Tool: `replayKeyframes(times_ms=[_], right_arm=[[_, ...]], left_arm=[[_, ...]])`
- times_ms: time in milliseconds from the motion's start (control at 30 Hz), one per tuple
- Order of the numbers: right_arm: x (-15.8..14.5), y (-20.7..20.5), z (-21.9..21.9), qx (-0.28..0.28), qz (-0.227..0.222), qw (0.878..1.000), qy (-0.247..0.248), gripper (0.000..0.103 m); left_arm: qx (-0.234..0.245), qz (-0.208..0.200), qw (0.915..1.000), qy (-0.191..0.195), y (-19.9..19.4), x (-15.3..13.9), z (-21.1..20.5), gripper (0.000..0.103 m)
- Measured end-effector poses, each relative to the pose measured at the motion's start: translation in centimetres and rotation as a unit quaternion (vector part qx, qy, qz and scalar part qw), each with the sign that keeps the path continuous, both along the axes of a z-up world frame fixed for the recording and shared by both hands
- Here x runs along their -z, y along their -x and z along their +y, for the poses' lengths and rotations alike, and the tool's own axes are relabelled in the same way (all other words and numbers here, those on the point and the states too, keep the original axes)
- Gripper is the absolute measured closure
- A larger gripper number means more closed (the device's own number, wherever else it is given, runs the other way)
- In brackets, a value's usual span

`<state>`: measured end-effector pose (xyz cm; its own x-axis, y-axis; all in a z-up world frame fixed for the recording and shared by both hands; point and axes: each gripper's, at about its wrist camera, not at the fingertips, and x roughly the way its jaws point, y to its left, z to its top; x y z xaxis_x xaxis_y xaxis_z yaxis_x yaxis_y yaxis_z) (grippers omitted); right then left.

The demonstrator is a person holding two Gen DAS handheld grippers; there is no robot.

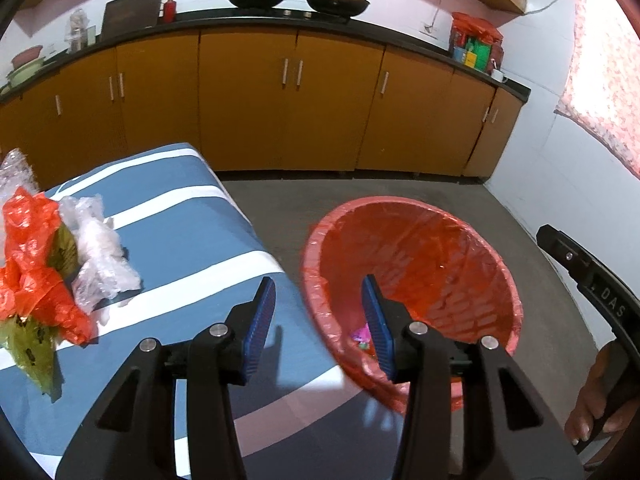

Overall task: Collect trash
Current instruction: 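Move the left tool back to the table while the right tool grasps another red bag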

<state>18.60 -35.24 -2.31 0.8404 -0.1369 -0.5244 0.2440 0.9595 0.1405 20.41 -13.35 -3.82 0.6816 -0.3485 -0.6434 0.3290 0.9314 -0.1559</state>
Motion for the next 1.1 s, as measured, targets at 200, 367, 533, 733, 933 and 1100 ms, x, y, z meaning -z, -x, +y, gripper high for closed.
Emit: replayKeyframes(times_ms=[200, 367, 533, 733, 933, 1100], right_arm=[[-0.3, -0.8, 2.4, -0.027, 0.002, 1.0, 0.005, 0.069], [-0.3, -2.0, 6.3, -0.068, 0.007, 0.998, 0.013, 0.069], [-0.6, -3.2, 10.6, -0.113, 0.009, 0.993, 0.018, 0.069], [-0.9, -4.4, 16.8, -0.175, 0.01, 0.984, 0.014, 0.069], [-0.6, -5.4, 23.4, -0.242, 0.018, 0.97, -0.003, 0.063], [0.4, -6.4, 28.8, -0.297, 0.035, 0.954, -0.019, 0.054]], left_arm=[[-0.036, -0.013, 0.9992, -0.002, 0.8, -0.3, 4.1, 0.057], [-0.083, -0.031, 0.996, -0.009, 1.9, -0.7, 9.1, 0.057], [-0.141, -0.05, 0.9885, -0.022, 3.4, -1.1, 15.1, 0.057], [-0.217, -0.049, 0.9743, -0.035, 4.7, -0.4, 22.1, 0.057], [-0.287, -0.038, 0.956, -0.048, 5.4, 0.8, 28.4, 0.055], [-0.323, -0.028, 0.9447, -0.05, 5.7, 1.3, 31.6, 0.052]])
